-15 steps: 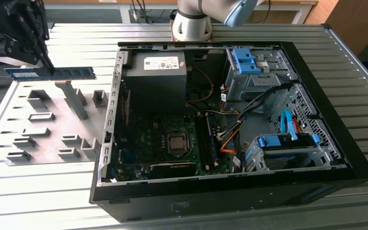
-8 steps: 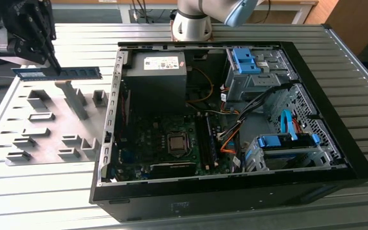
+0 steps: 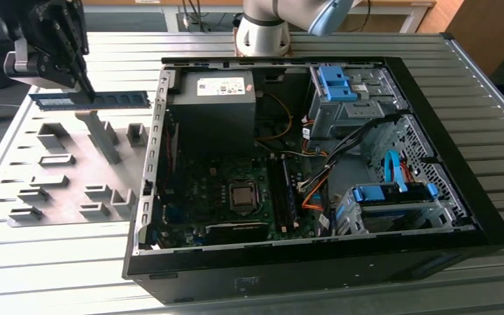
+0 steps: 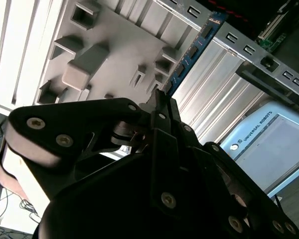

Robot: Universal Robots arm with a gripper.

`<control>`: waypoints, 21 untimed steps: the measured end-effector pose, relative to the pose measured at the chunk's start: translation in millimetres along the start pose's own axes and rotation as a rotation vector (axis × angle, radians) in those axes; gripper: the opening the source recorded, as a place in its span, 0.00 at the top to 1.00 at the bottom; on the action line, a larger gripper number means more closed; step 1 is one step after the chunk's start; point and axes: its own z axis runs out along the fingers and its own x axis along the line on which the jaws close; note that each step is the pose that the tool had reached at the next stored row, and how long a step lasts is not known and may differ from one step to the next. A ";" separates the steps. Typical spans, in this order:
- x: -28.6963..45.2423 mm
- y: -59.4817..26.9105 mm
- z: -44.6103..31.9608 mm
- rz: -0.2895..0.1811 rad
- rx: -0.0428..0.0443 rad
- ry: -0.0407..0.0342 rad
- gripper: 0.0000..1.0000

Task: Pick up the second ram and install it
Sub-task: 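Pick up the second ram and move it above second insertion slot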

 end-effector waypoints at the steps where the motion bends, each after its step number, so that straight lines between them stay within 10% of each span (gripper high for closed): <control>1: 0.0 -1.6 -0.1 0.000 0.0000 0.0000 0.86; 21: -0.6 -32.0 -0.6 0.000 0.0000 0.0000 0.86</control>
